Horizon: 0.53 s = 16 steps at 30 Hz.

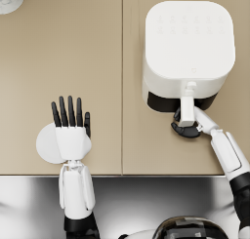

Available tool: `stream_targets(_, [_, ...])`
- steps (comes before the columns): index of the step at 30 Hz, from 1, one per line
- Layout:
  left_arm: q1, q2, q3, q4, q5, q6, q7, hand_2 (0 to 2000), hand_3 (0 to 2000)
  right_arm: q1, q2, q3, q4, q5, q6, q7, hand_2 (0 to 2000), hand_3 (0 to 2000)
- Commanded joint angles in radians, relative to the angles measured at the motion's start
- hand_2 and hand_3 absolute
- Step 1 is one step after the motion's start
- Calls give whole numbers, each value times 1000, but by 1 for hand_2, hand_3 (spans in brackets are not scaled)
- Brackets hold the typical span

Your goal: Pick up the chicken rolls and place it into the air fryer

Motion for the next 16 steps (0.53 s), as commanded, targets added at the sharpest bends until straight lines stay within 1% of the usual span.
stream_targets(1, [-2, 0, -1, 2, 0, 0, 0, 0, 0, 4, -2, 3, -9, -1, 11, 8, 2000, 2000])
stream_targets(7, [-6, -1, -2, 7, 0, 0, 0, 0, 0, 14, -6, 7, -27, -2, 41, 25, 2000, 2000])
stream_targets(9, [-6, -1, -2, 7, 0, 0, 0, 0, 0, 20, -4, 9, -28, -1, 64, 14, 2000, 2000])
stream_targets(13, [-6, -1, -2, 8, 0, 0, 0, 0, 0, 27, 0, 12, -27, -1, 87, -6, 2000, 2000])
stream_targets(16, [-6, -1, -3, 8, 0, 0, 0, 0, 0, 26, 1, 12, -24, -3, 84, -11, 2000, 2000])
